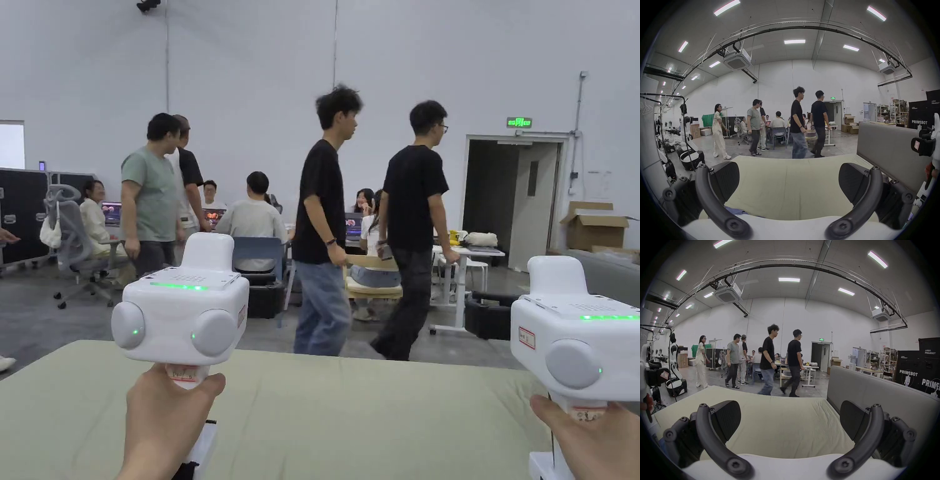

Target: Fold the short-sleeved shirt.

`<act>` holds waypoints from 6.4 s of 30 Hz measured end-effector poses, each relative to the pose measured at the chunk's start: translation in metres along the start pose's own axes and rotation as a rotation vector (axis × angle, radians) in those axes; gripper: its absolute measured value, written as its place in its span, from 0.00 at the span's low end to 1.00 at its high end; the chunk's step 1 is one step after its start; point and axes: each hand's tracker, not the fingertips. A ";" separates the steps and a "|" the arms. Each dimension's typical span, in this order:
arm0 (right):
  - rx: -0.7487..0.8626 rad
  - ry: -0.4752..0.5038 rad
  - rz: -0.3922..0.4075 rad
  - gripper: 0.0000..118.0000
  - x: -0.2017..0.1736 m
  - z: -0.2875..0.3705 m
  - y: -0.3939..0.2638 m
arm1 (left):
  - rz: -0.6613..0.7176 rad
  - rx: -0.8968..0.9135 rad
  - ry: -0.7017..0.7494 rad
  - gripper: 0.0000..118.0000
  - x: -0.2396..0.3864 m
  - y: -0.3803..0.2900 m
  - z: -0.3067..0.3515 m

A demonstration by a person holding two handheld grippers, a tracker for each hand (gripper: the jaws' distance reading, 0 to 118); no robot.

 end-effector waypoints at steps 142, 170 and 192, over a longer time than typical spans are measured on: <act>-0.191 0.711 0.059 0.02 -0.347 -0.020 -0.121 | 0.179 -0.473 0.321 0.83 -0.287 -0.197 0.080; -0.646 0.706 0.041 0.02 -0.261 -0.097 -0.325 | 0.434 -0.836 0.194 0.04 -0.295 -0.451 -0.113; -0.382 -0.015 -0.192 0.02 0.118 0.095 -0.223 | -0.262 -0.666 -1.290 0.04 0.296 -0.283 -0.041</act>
